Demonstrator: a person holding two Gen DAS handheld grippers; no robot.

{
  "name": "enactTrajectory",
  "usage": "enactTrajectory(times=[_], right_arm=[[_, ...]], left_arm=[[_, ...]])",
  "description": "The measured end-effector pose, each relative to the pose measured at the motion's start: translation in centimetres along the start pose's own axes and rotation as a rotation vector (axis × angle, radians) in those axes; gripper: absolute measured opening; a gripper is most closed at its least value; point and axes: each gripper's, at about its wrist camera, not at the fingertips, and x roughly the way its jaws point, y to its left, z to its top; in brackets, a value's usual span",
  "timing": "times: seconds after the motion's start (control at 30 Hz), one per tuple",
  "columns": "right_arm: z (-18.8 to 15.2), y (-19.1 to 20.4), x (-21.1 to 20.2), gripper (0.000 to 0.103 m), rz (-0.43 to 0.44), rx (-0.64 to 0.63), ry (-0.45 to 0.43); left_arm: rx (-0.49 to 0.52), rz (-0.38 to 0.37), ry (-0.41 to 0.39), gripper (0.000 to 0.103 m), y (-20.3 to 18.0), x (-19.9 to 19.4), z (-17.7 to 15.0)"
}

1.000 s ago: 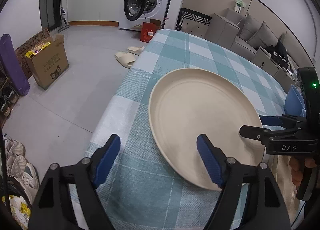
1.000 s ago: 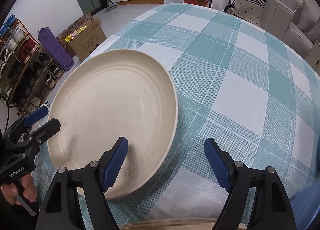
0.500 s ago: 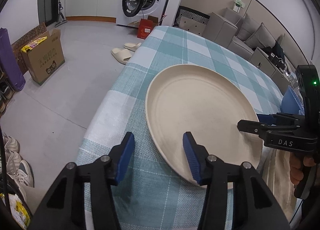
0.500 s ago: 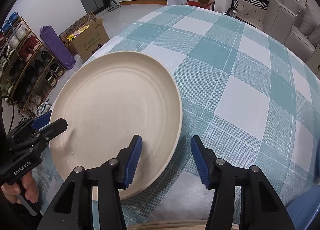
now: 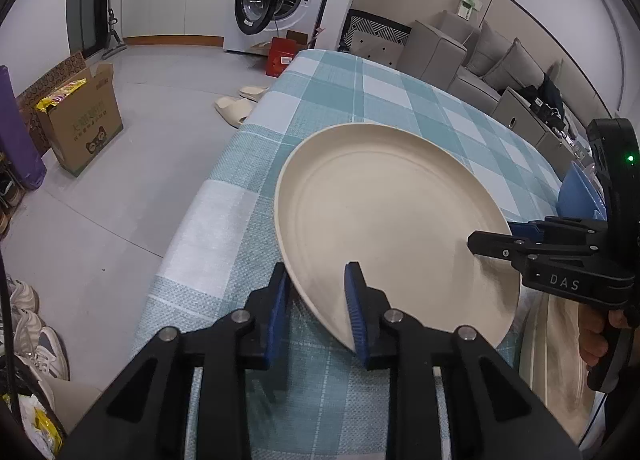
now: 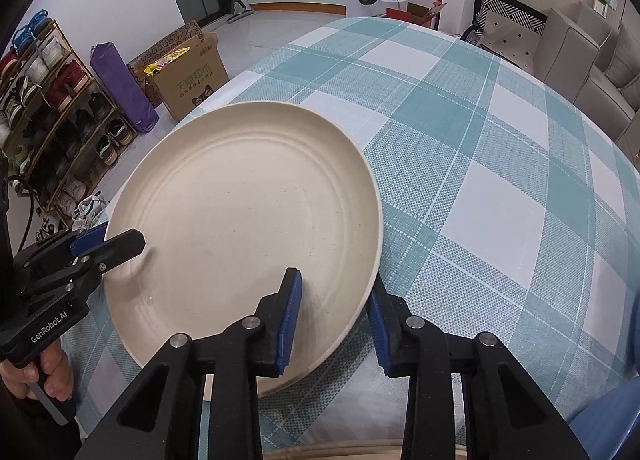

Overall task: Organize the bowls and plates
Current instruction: 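Close both grippers on the rim of the cream plate, then lift the cream plate with both grippers and carry it over the large plate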

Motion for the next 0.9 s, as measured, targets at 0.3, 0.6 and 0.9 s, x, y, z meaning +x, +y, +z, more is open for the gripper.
enactTrajectory(times=[0.3,0.6,0.9], right_arm=[[-0.2,0.6,-0.6,0.028,-0.025,-0.034,-0.019],[-0.4,0.8,-1.5,0.027,-0.038,-0.046,-0.037],[-0.5,0.9,-2.8,0.027,-0.048,-0.04,-0.057]], left_arm=[[0.018,0.036,-0.008,0.025,-0.3,-0.4,-0.1],[0.03,0.032,-0.018,0.025,-0.7,-1.0,0.0],[0.025,0.01,-0.03,0.025,-0.9,-2.1,0.3]])
